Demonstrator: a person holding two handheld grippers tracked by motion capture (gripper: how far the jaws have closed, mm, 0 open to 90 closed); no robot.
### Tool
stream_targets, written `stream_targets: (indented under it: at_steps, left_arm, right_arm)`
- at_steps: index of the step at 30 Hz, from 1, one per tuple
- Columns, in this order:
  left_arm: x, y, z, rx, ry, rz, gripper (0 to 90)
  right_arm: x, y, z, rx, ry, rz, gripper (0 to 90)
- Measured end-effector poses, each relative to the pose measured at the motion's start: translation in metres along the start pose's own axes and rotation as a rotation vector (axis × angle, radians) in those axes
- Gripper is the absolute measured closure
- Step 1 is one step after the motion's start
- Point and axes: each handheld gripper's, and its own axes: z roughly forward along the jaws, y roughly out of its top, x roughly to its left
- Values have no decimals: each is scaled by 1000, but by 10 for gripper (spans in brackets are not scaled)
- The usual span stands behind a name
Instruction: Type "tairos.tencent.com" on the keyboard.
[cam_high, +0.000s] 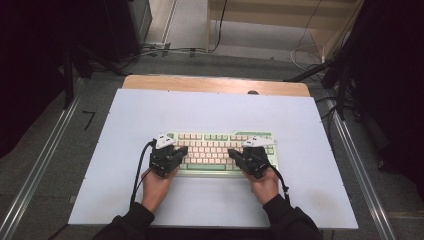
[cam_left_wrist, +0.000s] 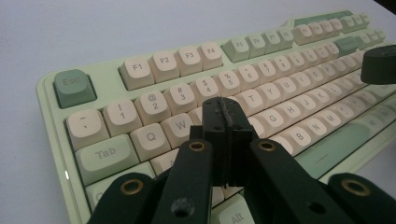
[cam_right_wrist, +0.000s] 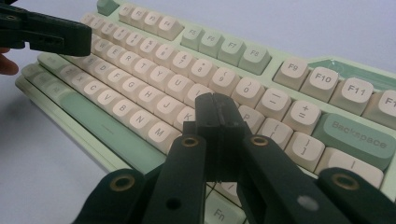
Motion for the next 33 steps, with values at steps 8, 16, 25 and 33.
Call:
stream_targets:
  at_steps: [8,16,25,33]
  left_arm:
    - [-3,1,3,4,-10,7,900]
    - [-10,6,7,1,-26,17,900]
    - [-15,11,15,0,-37,17,900]
    - [-21,14,24,5,-43,25,900]
  right_arm:
    - [2,1,2,1,1,-6,873]
    - [4,2,4,4,7,-12,873]
    - [4,2,6,8,7,-11,873]
    - [4,3,7,7,6,-9,874]
